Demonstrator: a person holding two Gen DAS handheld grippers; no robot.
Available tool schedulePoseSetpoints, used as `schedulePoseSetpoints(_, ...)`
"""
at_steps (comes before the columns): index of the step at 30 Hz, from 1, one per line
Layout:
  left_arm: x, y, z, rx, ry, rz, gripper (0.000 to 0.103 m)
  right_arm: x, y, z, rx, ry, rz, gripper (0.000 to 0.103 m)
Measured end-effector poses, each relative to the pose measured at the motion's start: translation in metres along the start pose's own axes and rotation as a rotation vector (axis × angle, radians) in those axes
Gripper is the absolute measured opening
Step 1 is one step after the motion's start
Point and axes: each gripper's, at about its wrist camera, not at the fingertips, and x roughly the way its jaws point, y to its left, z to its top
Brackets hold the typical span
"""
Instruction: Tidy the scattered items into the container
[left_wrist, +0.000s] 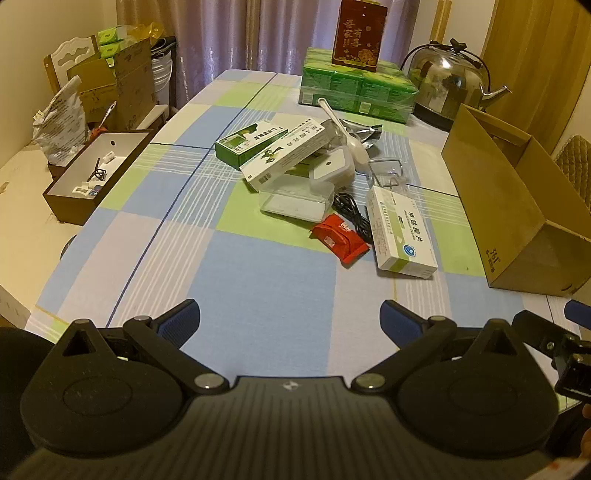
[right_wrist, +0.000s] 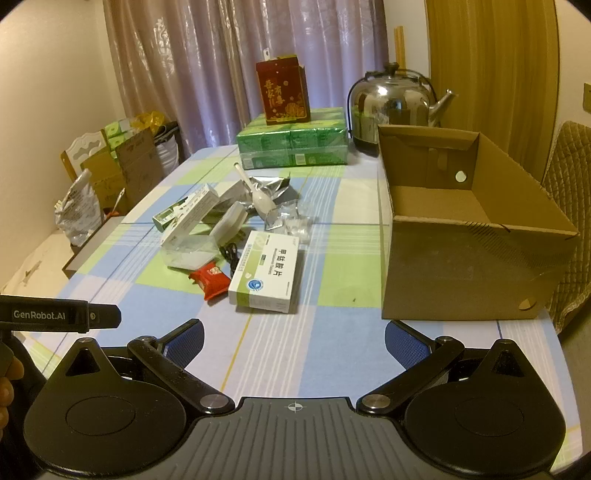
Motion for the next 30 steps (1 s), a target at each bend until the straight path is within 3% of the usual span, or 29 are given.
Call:
schedulePoseSetpoints(13, 0.000, 0.003, 0.001, 0.001, 0.000, -0.008, 0.102, 0.002, 0.001, -0.002, -0.006, 0.008, 0.006, 0.101)
schedulePoseSetpoints(20, 0.005, 0.007, 0.010, 0.059, -0.017, 0.000, 0.102, 0.008, 0.004, 0.000, -0.018, -0.008, 0.030, 0.101)
schedulePoseSetpoints(30, 0.026, 0.024, 0.040, 0.135, -0.019, -0.033, 0.102, 0.039, 0.021, 0.010, -0.089, 0.042, 0.079, 0.101)
